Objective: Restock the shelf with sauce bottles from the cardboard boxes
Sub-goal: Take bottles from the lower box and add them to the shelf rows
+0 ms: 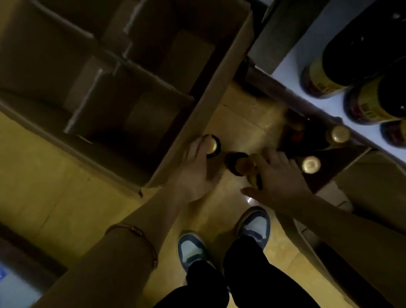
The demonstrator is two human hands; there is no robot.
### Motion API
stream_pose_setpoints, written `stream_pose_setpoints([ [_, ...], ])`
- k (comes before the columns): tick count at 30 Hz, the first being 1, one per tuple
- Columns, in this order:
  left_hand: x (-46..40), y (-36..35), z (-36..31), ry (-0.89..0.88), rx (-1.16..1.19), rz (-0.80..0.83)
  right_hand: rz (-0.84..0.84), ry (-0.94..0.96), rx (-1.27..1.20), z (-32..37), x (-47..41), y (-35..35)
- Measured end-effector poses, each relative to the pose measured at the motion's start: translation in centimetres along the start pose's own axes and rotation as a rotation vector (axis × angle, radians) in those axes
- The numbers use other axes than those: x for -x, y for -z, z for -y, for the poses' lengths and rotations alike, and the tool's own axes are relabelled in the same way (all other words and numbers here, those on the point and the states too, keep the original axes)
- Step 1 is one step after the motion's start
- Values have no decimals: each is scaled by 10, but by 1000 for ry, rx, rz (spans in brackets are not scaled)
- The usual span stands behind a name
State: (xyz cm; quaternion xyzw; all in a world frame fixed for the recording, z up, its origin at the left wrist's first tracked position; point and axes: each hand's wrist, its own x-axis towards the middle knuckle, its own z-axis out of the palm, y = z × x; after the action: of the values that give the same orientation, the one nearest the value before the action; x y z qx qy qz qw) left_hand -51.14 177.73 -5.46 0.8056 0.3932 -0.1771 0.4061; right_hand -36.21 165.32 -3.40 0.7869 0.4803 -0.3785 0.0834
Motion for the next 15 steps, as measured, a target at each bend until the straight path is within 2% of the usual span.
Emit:
stream_pose_setpoints([
  [4, -21, -22, 17, -36, 127, -73, 36, 18, 89, -8, -30, -20],
  [12, -70, -38, 34, 47, 515, -118, 302, 160, -119, -29, -88, -26],
  [15, -82, -44, 41, 9, 648, -114, 408, 250, -58, -39, -105, -22],
])
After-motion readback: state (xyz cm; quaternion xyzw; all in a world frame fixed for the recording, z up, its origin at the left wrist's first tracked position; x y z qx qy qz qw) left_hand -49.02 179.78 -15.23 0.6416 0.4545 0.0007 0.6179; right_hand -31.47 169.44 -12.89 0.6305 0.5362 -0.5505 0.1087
